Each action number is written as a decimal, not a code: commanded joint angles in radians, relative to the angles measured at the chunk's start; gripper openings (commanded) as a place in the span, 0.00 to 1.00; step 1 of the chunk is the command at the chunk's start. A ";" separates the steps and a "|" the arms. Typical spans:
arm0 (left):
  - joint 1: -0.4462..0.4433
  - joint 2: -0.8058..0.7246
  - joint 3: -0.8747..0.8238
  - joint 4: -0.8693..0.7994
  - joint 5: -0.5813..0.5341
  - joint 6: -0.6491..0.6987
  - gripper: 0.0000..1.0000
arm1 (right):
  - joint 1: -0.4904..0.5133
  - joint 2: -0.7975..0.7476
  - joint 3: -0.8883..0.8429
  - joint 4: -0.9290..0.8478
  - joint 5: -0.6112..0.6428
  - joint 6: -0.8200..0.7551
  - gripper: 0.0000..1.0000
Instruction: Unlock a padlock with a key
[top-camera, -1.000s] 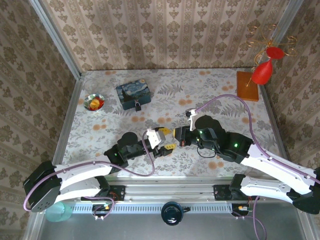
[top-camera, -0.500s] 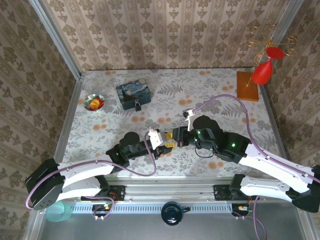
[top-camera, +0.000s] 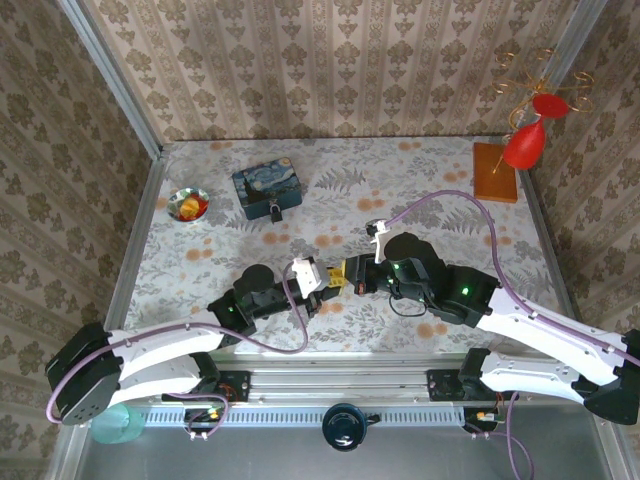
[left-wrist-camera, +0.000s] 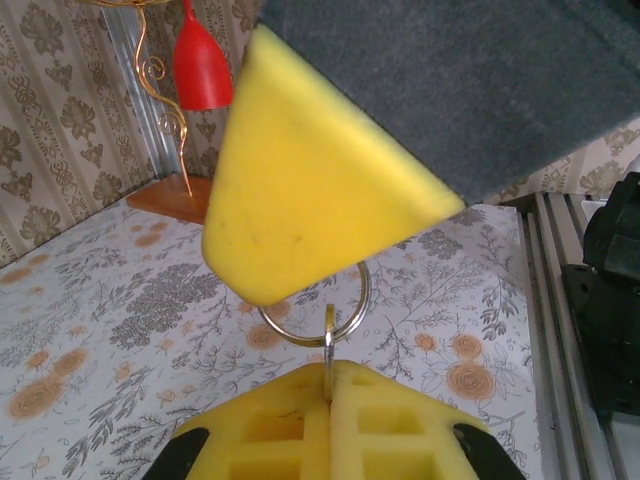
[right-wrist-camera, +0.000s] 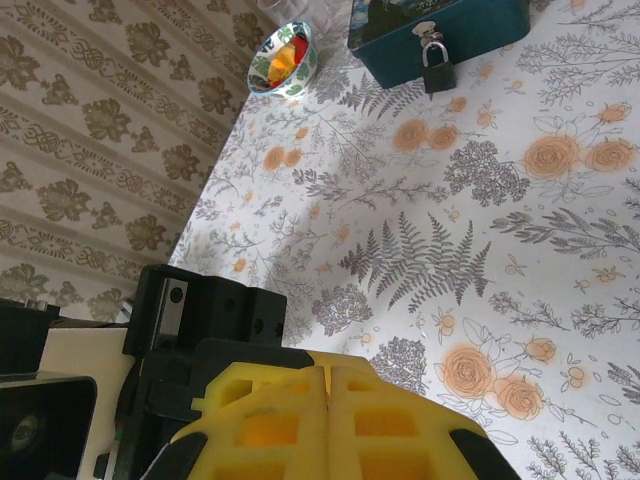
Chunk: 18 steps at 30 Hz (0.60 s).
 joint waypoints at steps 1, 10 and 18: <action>-0.006 -0.031 -0.011 -0.001 -0.006 0.008 0.00 | 0.005 -0.004 -0.012 -0.006 0.043 0.009 0.00; -0.005 -0.077 0.004 -0.126 -0.081 0.094 0.00 | 0.005 -0.002 -0.001 -0.028 0.048 0.007 0.12; -0.007 -0.087 0.069 -0.304 -0.330 0.394 0.00 | -0.025 -0.022 -0.037 -0.019 0.042 0.133 0.35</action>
